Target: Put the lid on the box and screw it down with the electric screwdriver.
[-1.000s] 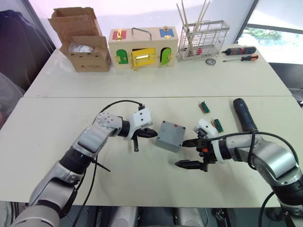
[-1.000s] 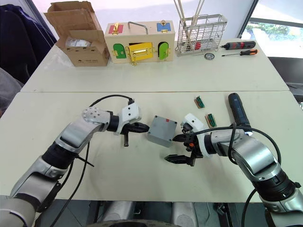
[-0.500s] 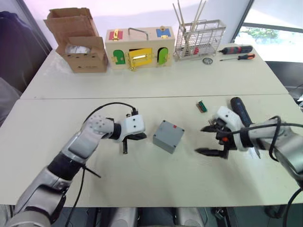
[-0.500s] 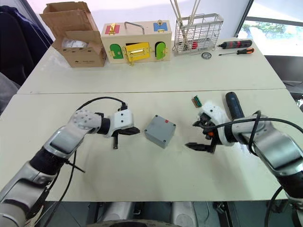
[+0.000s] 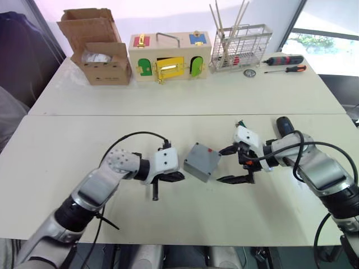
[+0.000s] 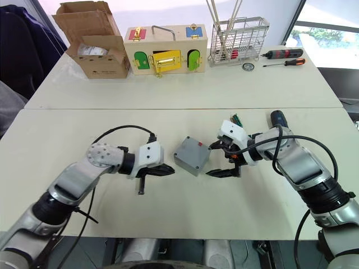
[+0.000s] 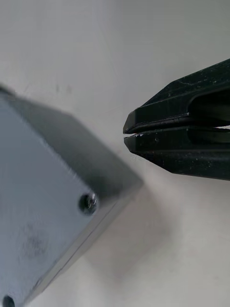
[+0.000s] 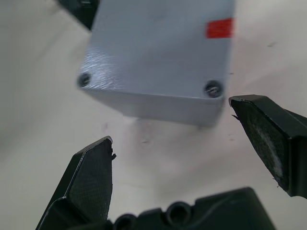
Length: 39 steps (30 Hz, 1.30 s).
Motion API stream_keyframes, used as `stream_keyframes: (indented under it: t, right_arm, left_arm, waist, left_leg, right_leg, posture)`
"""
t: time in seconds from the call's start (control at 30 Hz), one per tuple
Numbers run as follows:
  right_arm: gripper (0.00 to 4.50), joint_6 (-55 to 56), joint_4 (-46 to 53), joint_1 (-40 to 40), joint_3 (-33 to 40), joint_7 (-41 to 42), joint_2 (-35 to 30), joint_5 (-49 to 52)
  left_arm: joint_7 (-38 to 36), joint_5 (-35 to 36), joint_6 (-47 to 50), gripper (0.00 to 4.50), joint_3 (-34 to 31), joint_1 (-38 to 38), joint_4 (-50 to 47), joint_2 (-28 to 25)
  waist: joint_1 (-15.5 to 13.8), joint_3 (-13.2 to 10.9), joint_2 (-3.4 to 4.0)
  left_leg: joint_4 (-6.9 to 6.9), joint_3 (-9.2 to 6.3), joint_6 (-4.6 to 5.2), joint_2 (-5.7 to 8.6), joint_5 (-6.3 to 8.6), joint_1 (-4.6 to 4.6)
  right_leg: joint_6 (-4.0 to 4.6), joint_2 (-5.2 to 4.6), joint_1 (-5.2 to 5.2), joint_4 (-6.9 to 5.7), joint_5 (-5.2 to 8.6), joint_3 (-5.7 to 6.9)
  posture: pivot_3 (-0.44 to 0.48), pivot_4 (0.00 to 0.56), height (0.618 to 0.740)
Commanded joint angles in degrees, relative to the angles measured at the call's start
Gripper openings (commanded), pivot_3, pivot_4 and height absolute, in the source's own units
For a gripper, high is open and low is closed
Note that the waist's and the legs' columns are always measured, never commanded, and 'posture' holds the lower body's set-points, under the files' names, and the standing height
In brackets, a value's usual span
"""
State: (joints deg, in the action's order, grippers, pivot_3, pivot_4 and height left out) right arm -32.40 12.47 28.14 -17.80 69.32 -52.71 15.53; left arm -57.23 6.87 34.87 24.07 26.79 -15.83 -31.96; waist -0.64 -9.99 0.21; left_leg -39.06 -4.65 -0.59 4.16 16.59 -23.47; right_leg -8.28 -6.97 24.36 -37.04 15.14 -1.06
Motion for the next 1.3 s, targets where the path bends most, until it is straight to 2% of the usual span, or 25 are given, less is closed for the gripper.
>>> stream_keyframes:
  t: [0.03,0.5,0.97,1.07,1.23,1.3]
  right_arm:
    - [4.48,-2.76,4.41,-1.12,1.65,0.53,-0.22,2.06]
    - [4.48,-10.88,12.37,-6.71,4.31,-3.56,-0.65,4.04]
    - [4.48,-13.68,14.70,-6.39,4.80,-6.34,-0.59,4.89]
    - [4.48,-14.19,15.54,-5.97,5.64,-6.67,-3.31,3.64]
    - [4.48,-20.14,14.72,-3.16,16.33,-6.06,-11.03,7.36]
    - [4.48,-21.88,11.85,-0.44,22.52,-7.01,-10.19,10.77]
  left_arm:
    - [2.40,-1.91,-2.90,0.00,0.10,1.60,1.74,1.36]
    - [2.22,-3.41,-5.93,0.00,-0.02,4.12,5.55,2.75]
    - [2.42,-5.29,-7.90,0.00,-0.30,5.79,8.31,4.26]
    - [1.13,-4.39,-6.47,0.00,-0.86,5.40,6.57,2.90]
    - [-2.58,-0.96,-2.64,0.00,-4.20,2.84,-0.83,-3.09]
    - [-2.99,2.33,-0.52,0.00,-7.55,2.33,-2.79,-4.17]
  waist:
    - [-0.01,0.00,0.00]
    - [-0.10,0.00,0.00]
    - [-0.11,0.00,0.00]
    - [-0.10,0.00,-0.01]
    - [0.00,0.01,0.03]
    - [-0.02,0.00,0.01]
  left_leg:
    - [0.00,0.00,0.00,0.00,0.00,0.00]
    - [-0.01,0.00,-0.01,0.01,0.00,0.00]
    - [-0.01,0.00,-0.01,0.01,0.00,0.00]
    - [-0.01,0.00,-0.01,0.01,0.00,0.00]
    - [0.01,0.03,0.00,0.01,0.00,-0.02]
    - [0.03,0.02,0.00,-0.03,0.01,-0.01]
  right_leg:
    - [0.00,0.00,0.00,0.00,0.00,0.00]
    - [0.00,-0.01,0.00,0.00,0.00,-0.01]
    - [0.00,-0.01,0.00,0.00,0.00,0.00]
    - [0.00,-0.01,0.00,0.00,0.00,0.00]
    - [0.00,-0.03,0.05,-0.01,0.00,-0.03]
    - [0.00,-0.01,0.06,0.00,0.00,-0.01]
  posture:
    - [0.000,0.150,0.730]
    - [0.000,0.150,0.730]
    - [0.000,0.150,0.730]
    - [0.000,0.150,0.730]
    - [0.000,0.150,0.730]
    - [0.000,0.150,0.730]
